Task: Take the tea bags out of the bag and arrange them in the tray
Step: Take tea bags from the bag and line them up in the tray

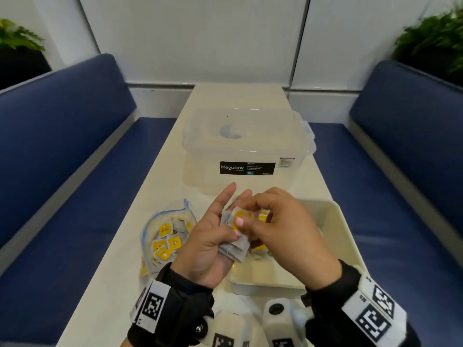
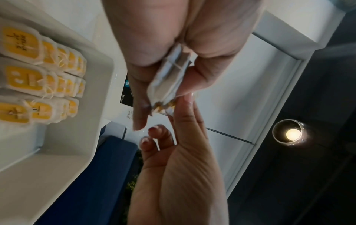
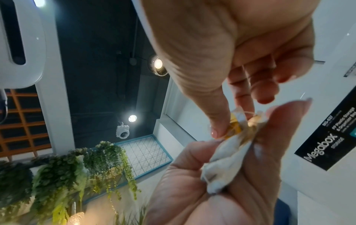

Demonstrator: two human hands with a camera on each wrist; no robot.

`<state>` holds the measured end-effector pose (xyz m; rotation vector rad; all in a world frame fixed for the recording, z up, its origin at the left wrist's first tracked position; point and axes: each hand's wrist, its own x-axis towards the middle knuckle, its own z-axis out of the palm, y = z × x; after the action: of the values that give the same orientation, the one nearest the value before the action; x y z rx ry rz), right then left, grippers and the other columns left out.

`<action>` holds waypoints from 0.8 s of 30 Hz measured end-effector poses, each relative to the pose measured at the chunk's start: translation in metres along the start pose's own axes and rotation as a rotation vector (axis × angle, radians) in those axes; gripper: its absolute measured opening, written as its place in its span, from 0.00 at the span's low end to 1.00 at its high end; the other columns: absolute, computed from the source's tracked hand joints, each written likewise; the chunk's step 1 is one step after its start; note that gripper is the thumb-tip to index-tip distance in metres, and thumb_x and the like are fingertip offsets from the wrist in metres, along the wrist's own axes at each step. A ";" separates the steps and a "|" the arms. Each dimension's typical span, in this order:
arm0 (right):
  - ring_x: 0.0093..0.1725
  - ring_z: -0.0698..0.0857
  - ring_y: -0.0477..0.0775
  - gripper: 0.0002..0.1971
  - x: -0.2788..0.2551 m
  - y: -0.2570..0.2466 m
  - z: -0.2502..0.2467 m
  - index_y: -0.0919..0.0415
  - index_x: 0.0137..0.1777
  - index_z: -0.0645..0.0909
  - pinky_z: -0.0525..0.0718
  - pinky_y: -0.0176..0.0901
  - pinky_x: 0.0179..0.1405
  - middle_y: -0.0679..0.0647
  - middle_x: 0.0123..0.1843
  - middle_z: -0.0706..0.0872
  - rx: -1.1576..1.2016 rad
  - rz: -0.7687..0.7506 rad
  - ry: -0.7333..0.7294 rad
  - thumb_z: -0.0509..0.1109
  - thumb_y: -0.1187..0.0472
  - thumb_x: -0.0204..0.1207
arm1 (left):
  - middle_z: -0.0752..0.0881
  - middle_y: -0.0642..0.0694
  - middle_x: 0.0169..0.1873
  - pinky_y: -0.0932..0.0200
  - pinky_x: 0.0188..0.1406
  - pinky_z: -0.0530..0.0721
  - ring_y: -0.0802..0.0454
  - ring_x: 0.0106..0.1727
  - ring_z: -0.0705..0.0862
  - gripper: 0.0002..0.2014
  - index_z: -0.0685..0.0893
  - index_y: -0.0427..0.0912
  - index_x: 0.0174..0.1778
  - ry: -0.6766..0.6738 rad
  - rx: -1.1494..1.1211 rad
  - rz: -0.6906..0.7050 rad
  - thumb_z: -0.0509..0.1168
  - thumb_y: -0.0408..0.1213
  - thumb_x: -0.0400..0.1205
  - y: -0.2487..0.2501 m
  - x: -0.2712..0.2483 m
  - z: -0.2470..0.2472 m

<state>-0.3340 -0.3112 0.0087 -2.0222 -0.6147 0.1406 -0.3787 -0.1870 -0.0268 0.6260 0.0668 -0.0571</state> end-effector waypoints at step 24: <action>0.43 0.81 0.44 0.05 0.040 -0.065 -0.044 0.48 0.47 0.85 0.72 0.28 0.35 0.43 0.39 0.83 -0.596 0.019 0.015 0.69 0.52 0.77 | 0.88 0.51 0.35 0.61 0.32 0.86 0.58 0.35 0.87 0.17 0.80 0.40 0.55 -0.014 0.309 -0.041 0.67 0.31 0.70 0.004 0.023 0.013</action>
<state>-0.3081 -0.3008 0.0923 -2.5986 -0.6826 -0.0568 -0.3554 -0.1921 -0.0163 0.9333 0.0575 -0.1128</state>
